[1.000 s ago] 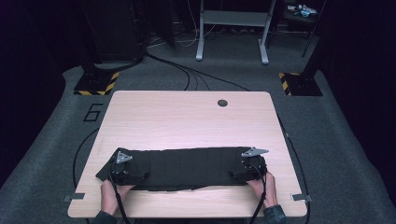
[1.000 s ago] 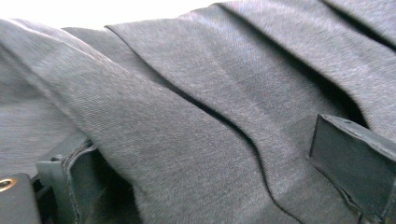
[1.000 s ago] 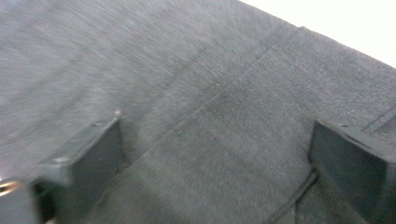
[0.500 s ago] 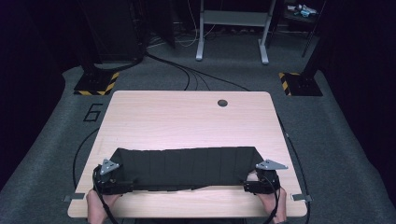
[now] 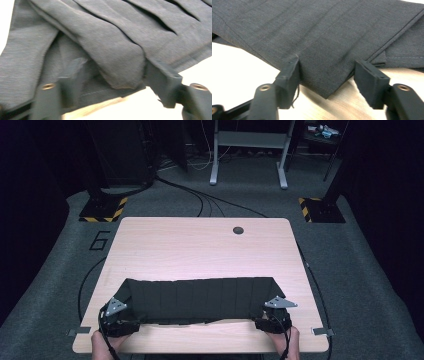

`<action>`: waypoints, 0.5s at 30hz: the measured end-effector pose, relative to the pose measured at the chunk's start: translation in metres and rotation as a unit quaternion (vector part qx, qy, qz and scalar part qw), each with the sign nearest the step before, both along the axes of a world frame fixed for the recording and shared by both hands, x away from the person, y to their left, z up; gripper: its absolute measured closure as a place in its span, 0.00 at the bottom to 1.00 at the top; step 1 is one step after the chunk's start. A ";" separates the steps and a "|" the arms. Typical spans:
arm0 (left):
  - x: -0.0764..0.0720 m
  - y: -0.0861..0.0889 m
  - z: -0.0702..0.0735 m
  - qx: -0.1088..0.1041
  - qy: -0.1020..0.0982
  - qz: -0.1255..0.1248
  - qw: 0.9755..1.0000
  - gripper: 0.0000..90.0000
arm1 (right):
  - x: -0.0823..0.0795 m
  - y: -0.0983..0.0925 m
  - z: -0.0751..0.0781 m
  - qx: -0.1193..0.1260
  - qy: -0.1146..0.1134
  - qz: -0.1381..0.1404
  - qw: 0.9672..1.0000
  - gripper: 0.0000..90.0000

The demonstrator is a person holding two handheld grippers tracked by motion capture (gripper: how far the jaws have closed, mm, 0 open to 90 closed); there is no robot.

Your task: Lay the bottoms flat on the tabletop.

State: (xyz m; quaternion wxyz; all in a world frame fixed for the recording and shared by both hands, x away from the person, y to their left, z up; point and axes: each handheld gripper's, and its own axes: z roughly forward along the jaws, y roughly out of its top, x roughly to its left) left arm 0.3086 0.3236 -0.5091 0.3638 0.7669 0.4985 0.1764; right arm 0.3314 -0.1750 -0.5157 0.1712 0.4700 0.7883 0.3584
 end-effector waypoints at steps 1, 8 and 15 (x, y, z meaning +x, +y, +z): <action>-0.001 -0.001 -0.001 -0.001 0.001 -0.004 1.000 0.46 | 0.000 0.000 0.000 0.002 0.001 0.002 1.000 0.48; -0.002 -0.002 -0.005 -0.002 0.006 -0.012 1.000 0.66 | -0.003 0.001 -0.006 -0.006 -0.009 0.004 1.000 0.69; -0.002 -0.004 -0.001 0.006 -0.001 -0.021 1.000 0.75 | -0.003 -0.001 -0.005 -0.002 -0.012 0.007 1.000 0.82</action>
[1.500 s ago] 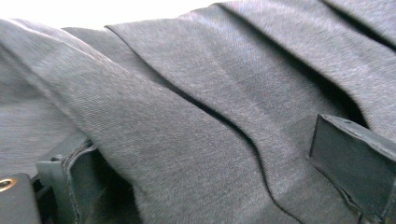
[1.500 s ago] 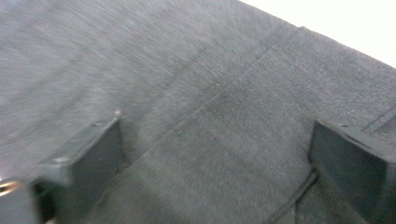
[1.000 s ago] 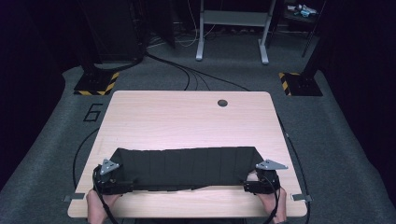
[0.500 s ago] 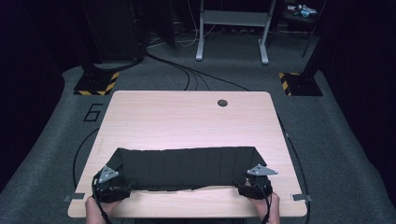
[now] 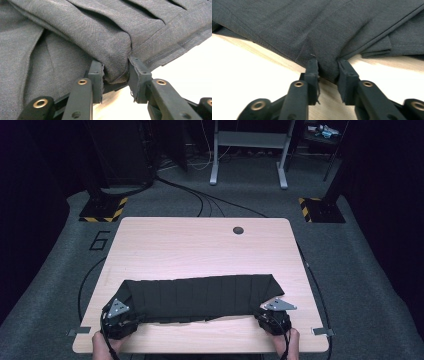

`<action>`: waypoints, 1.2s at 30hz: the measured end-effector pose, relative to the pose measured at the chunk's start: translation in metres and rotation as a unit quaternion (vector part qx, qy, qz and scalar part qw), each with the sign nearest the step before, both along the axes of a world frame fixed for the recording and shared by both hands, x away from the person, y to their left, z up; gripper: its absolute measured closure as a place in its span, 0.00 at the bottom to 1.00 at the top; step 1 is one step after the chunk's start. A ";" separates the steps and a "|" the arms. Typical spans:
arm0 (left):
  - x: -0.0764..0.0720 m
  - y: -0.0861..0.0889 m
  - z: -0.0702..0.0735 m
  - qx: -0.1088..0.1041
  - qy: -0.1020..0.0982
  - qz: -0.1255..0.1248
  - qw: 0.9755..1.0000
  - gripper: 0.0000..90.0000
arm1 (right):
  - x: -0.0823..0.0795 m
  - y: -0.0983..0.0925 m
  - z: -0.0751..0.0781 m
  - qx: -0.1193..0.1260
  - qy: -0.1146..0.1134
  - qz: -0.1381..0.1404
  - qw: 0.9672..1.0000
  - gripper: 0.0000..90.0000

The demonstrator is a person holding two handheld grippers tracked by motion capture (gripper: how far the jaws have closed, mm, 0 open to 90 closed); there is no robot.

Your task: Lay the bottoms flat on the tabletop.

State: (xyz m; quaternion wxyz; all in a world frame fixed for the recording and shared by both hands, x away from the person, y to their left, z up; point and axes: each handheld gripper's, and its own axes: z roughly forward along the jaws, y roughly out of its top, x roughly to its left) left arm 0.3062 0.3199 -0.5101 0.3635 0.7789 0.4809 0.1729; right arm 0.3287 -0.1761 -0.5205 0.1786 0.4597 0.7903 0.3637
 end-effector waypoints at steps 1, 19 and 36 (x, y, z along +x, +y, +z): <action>0.000 0.001 0.001 0.001 -0.001 -0.002 1.000 0.76 | 0.000 -0.001 0.000 -0.001 -0.003 0.002 1.000 0.83; 0.004 0.005 0.011 -0.017 -0.007 -0.013 1.000 0.80 | -0.004 -0.004 0.021 0.005 -0.030 0.009 1.000 0.92; 0.002 0.013 0.013 -0.012 0.011 -0.002 1.000 0.49 | 0.003 -0.002 0.045 0.029 -0.060 0.002 0.998 0.94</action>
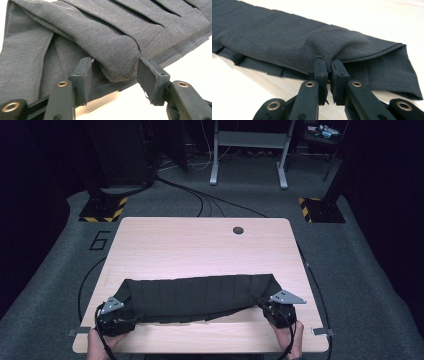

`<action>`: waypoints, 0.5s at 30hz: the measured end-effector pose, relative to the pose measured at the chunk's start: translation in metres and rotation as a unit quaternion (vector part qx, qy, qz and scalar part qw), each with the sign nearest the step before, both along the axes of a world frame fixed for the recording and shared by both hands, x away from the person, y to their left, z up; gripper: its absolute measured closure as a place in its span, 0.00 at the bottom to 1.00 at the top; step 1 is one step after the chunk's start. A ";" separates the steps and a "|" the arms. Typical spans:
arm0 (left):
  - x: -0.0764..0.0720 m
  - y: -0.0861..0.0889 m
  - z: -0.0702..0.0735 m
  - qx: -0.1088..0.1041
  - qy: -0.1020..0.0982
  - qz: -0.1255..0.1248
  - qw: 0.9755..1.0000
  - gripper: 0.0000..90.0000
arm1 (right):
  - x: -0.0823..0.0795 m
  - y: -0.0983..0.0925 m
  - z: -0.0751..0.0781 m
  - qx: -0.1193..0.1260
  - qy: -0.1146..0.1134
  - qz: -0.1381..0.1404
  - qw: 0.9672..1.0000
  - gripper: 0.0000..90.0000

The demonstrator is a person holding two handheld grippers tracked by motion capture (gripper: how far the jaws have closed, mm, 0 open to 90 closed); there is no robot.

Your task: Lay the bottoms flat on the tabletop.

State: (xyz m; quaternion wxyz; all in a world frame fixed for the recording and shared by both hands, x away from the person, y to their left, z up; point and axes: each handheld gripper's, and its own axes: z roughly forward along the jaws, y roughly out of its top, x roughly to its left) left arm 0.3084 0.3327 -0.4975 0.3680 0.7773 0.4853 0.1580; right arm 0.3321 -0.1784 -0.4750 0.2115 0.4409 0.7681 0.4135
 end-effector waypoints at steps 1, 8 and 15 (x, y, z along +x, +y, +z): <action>-0.001 0.000 0.001 0.003 0.001 -0.001 1.000 0.48 | 0.000 0.001 0.002 0.001 0.001 -0.002 1.000 0.94; -0.005 -0.006 -0.001 0.023 -0.003 -0.004 1.000 0.48 | 0.004 0.003 0.007 -0.002 -0.004 0.000 1.000 0.94; 0.001 -0.009 -0.007 0.030 -0.012 -0.005 0.999 0.69 | 0.004 0.004 0.008 -0.005 -0.004 0.000 1.000 0.94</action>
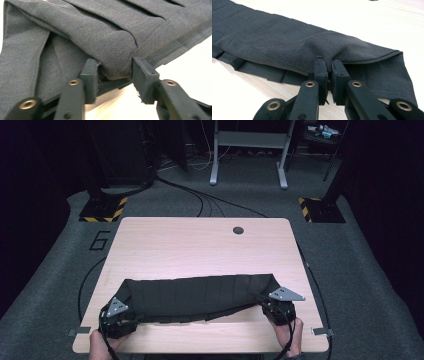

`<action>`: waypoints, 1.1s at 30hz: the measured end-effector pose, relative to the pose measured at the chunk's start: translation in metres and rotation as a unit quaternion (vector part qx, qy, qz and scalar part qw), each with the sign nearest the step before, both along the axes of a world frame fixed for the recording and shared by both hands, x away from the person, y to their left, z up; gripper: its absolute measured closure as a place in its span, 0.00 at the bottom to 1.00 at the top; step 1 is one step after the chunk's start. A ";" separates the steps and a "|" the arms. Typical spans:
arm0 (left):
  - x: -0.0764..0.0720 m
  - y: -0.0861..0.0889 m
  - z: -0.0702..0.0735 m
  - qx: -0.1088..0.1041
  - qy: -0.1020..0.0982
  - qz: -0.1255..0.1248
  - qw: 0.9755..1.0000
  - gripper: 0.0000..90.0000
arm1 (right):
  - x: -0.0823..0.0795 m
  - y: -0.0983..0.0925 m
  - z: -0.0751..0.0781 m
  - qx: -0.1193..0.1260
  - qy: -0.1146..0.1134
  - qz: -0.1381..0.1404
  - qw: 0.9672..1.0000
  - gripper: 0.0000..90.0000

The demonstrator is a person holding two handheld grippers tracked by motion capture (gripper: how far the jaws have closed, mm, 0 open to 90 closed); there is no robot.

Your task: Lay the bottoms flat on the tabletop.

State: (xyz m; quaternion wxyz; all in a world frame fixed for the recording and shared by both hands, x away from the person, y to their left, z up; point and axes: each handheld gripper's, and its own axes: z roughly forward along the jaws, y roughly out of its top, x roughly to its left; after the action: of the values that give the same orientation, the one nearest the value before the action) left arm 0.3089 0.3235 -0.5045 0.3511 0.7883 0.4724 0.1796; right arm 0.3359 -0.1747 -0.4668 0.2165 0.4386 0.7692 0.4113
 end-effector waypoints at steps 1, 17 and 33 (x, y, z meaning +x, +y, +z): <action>0.001 0.001 0.001 0.000 0.002 -0.007 1.000 0.72 | 0.000 0.000 0.000 0.000 0.000 0.000 1.000 0.94; 0.017 0.004 0.040 0.001 -0.036 -0.018 0.999 0.84 | 0.013 0.001 0.023 -0.009 -0.019 0.002 1.000 0.95; 0.072 0.008 0.075 -0.005 -0.043 -0.019 0.999 0.85 | 0.073 0.007 0.058 -0.035 -0.005 -0.001 0.999 0.95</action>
State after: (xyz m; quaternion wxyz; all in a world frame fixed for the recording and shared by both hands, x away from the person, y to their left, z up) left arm 0.3806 0.3314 -0.4291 0.3782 0.7872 0.4424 0.2041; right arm 0.4089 -0.1674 -0.4086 0.2357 0.4296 0.7816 0.3859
